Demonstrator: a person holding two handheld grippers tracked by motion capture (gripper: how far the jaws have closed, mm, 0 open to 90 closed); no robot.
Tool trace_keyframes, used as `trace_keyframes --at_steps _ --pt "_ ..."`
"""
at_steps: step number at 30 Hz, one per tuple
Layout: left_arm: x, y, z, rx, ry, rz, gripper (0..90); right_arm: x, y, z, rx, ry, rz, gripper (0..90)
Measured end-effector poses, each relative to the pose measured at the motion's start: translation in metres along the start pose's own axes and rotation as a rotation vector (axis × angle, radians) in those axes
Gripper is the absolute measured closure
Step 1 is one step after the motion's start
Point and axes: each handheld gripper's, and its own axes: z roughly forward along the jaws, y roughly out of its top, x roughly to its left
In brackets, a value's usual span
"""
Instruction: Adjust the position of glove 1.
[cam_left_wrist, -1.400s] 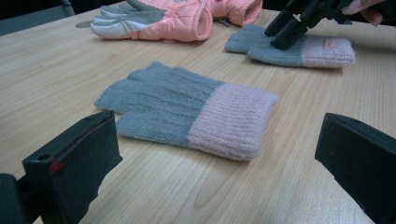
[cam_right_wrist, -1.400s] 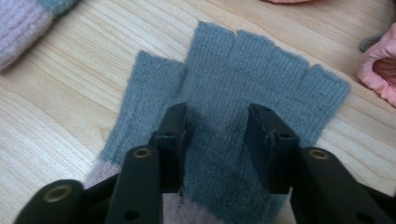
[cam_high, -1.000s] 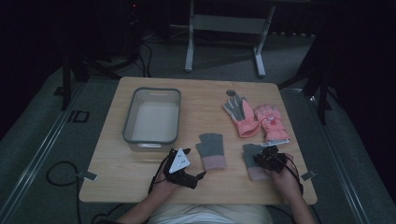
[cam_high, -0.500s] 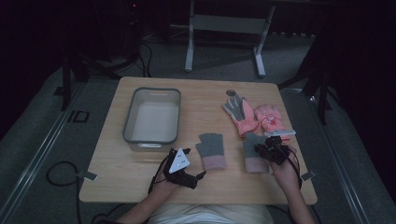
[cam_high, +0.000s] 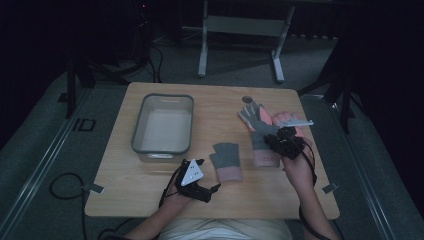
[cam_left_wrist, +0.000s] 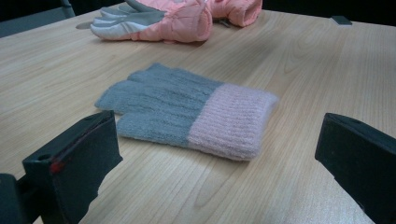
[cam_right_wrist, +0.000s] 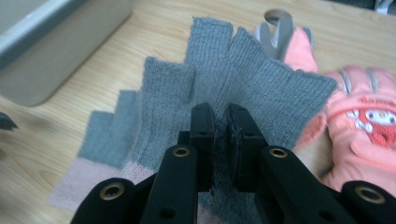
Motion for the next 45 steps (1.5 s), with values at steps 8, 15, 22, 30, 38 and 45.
trace_keyframes --at_steps 8,15,22,30,38,45 --pt "0.000 0.000 0.000 0.001 0.000 0.004 0.0 0.028 0.020 0.004 -0.018 0.041 -0.034 81.9" --pt "-0.001 0.000 0.000 0.002 0.001 0.009 0.0 0.049 0.026 0.013 -0.014 0.075 -0.044 81.9" --pt "-0.001 0.000 0.000 0.001 0.000 0.007 0.0 0.065 0.024 0.025 0.003 0.082 -0.040 81.8" --pt "-0.001 0.000 0.000 0.003 -0.003 0.012 0.0 0.075 0.010 0.049 0.070 0.095 -0.039 81.8" --pt "-0.001 0.000 0.000 0.001 -0.004 0.013 0.0 0.086 -0.008 0.076 0.141 0.107 -0.048 81.6" --pt "-0.001 0.000 0.000 0.002 -0.005 0.013 0.0 0.087 -0.011 0.089 0.175 0.109 -0.056 81.4"
